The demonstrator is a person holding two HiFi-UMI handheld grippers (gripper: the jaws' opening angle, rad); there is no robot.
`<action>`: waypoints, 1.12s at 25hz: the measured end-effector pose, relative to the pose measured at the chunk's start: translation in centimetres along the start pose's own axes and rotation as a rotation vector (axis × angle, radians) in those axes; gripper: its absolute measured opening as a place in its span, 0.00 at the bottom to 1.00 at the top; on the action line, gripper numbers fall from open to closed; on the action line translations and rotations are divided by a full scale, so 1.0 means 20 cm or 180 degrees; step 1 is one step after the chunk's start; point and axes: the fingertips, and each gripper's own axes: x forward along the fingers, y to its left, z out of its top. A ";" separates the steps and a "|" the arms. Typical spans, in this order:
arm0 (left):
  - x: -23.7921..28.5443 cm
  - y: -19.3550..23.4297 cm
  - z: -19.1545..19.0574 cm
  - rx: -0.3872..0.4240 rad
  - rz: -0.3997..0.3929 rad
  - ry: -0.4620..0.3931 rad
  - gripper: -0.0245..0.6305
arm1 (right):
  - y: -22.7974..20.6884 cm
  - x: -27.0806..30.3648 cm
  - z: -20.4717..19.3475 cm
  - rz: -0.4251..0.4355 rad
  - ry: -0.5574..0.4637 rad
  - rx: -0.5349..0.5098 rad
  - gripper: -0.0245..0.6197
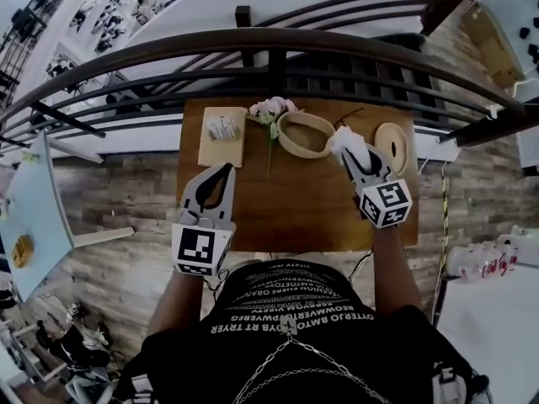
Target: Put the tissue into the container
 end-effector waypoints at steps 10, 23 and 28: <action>0.23 0.01 -0.20 -0.0185 0.0068 0.0356 0.08 | -0.19 0.67 -0.56 0.0302 0.0785 0.0115 0.22; 0.14 0.09 -0.41 -0.0317 0.0330 0.0710 0.08 | -0.09 1.19 -1.16 0.0572 0.2006 -0.0449 0.22; 0.08 0.09 -0.36 -0.0292 0.0342 0.0659 0.08 | -0.03 1.24 -1.22 0.0584 0.2129 -0.0868 0.23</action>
